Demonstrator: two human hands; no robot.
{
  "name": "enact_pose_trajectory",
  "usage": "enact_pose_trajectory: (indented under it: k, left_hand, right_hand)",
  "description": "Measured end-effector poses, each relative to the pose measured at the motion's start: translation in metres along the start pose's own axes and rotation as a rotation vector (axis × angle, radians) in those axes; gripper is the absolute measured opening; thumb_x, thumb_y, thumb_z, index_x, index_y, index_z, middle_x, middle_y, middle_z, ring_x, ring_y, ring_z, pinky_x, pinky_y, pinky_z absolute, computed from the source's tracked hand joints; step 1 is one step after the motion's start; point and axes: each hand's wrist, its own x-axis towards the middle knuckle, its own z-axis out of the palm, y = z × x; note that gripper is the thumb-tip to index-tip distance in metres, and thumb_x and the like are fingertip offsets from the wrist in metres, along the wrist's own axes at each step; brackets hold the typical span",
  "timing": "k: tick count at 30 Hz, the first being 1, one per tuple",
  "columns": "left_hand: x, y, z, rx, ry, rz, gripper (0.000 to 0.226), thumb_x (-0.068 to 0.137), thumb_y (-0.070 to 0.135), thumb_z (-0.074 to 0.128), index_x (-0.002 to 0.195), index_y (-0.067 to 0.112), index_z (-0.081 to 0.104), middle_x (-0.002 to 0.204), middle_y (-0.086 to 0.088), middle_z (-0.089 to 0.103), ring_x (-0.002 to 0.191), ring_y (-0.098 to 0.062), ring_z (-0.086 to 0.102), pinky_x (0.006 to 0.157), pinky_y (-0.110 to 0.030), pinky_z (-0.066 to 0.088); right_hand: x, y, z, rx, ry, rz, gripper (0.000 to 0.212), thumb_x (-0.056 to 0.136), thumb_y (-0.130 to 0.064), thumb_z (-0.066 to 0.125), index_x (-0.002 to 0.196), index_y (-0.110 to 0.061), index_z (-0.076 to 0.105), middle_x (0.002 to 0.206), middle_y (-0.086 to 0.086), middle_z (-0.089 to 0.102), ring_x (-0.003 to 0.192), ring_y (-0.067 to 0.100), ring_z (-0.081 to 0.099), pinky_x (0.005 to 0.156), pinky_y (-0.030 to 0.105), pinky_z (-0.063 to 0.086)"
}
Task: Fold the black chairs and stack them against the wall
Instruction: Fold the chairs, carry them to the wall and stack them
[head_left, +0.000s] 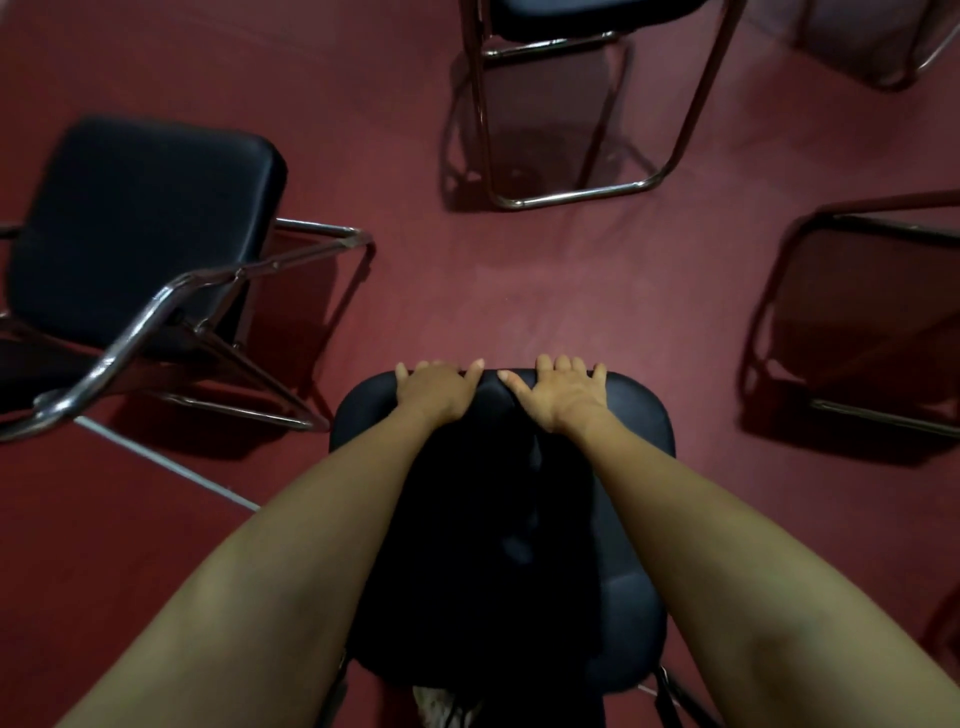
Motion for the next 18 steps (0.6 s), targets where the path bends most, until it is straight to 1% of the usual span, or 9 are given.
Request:
enact_pose_trajectory:
  k: [2, 7, 12, 18]
  left_hand:
    - [-0.024, -0.002, -0.005, -0.003, 0.023, 0.008, 0.064, 0.100, 0.055, 0.018, 0.136, 0.015, 0.052, 0.142, -0.015, 0.049, 0.135, -0.031, 0.039, 0.115, -0.052, 0.009]
    - [-0.083, -0.009, -0.010, -0.004, 0.005, -0.002, 0.058, 0.100, 0.051, 0.017, 0.144, 0.022, 0.042, 0.146, -0.011, 0.044, 0.137, -0.030, 0.036, 0.114, -0.055, 0.011]
    - [-0.152, -0.023, -0.005, -0.037, 0.083, 0.050, 0.063, 0.100, 0.055, 0.022, 0.139, 0.012, 0.048, 0.146, -0.012, 0.045, 0.137, -0.030, 0.035, 0.115, -0.052, 0.012]
    - [-0.243, -0.039, 0.012, -0.021, 0.159, 0.113, 0.064, 0.099, 0.057, 0.025, 0.137, 0.011, 0.049, 0.144, -0.012, 0.046, 0.135, -0.032, 0.035, 0.113, -0.048, 0.021]
  right_hand:
    - [-0.023, -0.002, -0.005, 0.011, 0.002, -0.007, 0.079, 0.090, -0.070, 0.015, 0.141, -0.014, 0.035, 0.145, 0.012, 0.039, 0.136, 0.029, 0.031, 0.112, 0.054, 0.015]
    - [-0.086, -0.007, -0.007, 0.005, 0.056, -0.009, 0.078, 0.091, -0.069, 0.015, 0.143, -0.013, 0.031, 0.145, 0.013, 0.037, 0.135, 0.031, 0.029, 0.112, 0.055, 0.014]
    - [-0.157, -0.012, 0.000, -0.012, 0.124, -0.007, 0.079, 0.091, -0.069, 0.014, 0.144, -0.013, 0.028, 0.146, 0.013, 0.035, 0.135, 0.032, 0.028, 0.113, 0.055, 0.013]
    - [-0.249, -0.013, 0.019, 0.013, 0.207, -0.024, 0.080, 0.089, -0.072, 0.016, 0.140, -0.012, 0.032, 0.143, 0.012, 0.037, 0.133, 0.031, 0.029, 0.111, 0.055, 0.015]
